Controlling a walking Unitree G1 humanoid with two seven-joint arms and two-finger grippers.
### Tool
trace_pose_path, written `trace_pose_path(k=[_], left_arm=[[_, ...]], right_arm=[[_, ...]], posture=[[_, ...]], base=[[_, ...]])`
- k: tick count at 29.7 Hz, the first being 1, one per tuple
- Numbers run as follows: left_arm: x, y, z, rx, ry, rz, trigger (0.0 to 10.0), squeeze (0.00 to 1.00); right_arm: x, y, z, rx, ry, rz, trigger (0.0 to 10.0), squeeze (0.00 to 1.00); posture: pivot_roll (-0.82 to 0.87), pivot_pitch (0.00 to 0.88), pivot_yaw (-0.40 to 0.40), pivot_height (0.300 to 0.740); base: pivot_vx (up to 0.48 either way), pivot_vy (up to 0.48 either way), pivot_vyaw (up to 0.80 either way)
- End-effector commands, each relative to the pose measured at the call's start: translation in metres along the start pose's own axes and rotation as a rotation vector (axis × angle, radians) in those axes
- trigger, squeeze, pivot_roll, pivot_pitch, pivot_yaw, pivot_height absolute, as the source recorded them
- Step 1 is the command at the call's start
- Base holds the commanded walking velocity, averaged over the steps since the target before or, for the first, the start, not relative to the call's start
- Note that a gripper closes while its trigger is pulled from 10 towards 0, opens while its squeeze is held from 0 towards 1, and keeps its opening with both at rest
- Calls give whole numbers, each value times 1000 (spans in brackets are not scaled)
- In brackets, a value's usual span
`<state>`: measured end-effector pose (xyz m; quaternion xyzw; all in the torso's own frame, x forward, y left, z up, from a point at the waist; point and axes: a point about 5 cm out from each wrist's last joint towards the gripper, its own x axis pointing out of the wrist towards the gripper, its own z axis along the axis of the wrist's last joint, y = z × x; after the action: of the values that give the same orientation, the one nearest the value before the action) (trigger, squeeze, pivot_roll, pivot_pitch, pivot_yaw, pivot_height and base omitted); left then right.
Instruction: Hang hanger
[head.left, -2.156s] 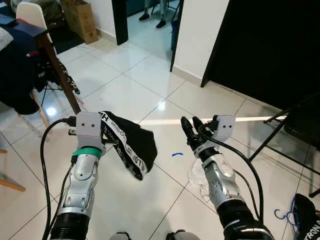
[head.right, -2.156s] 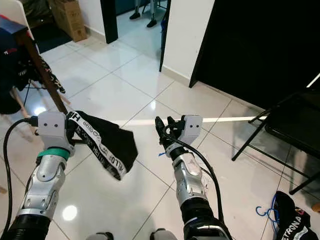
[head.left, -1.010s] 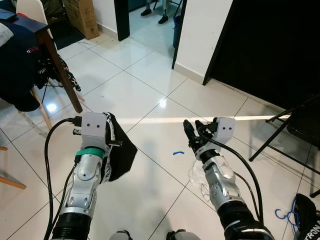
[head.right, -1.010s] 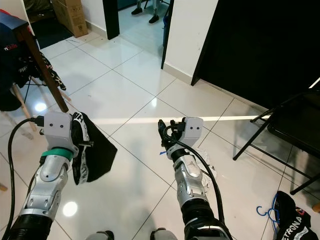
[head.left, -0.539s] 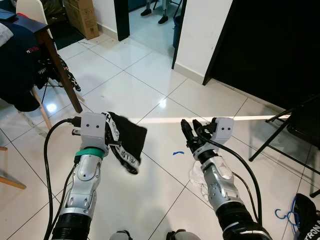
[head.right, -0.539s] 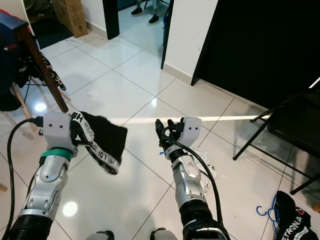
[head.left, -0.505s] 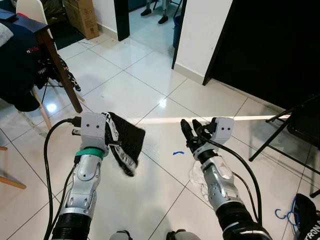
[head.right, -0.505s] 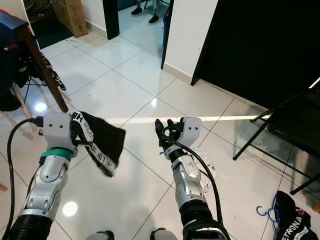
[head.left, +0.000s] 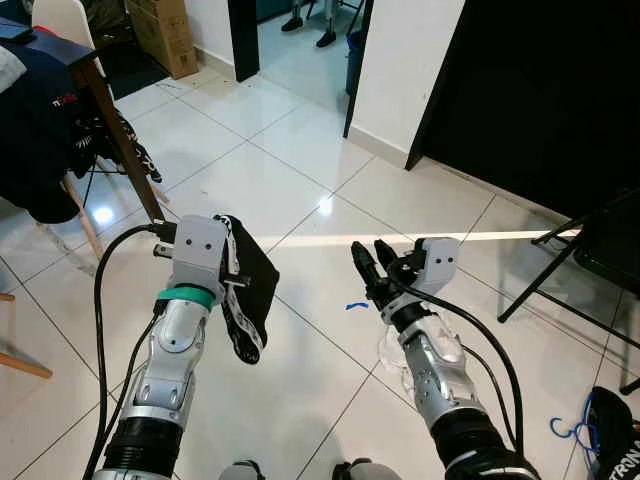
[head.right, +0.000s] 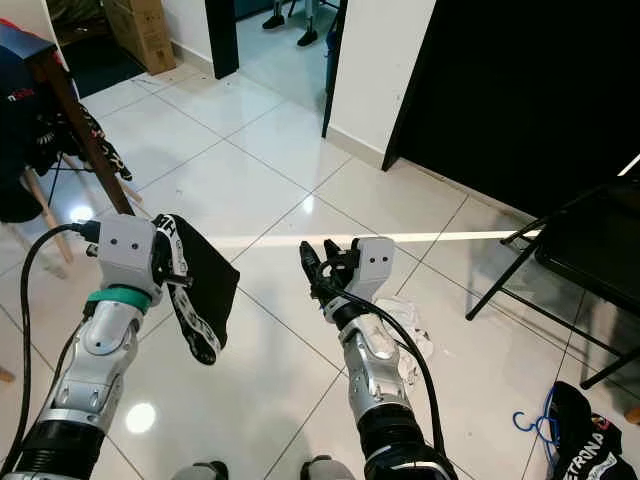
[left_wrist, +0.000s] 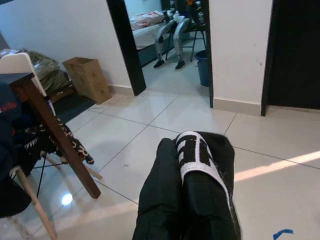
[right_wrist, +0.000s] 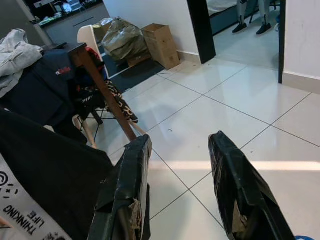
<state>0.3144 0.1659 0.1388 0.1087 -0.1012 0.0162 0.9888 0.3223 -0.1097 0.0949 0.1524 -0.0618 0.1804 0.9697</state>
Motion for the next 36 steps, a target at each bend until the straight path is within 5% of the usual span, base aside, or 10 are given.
trace_pose_path(k=[1,36], left_arm=[[-1,0,-4,-34,26,16,10000,0],[-7,-4,-1,-5,1,1,10000,0]], right_arm=[[-3,-2,0,0,-9,-21,10000,0],[0,0,7,2,-39,-3,10000,0]], posture=[[35,71,-3,740],[40,47,-16,740]], base=[[0,0,0],[0,0,0]])
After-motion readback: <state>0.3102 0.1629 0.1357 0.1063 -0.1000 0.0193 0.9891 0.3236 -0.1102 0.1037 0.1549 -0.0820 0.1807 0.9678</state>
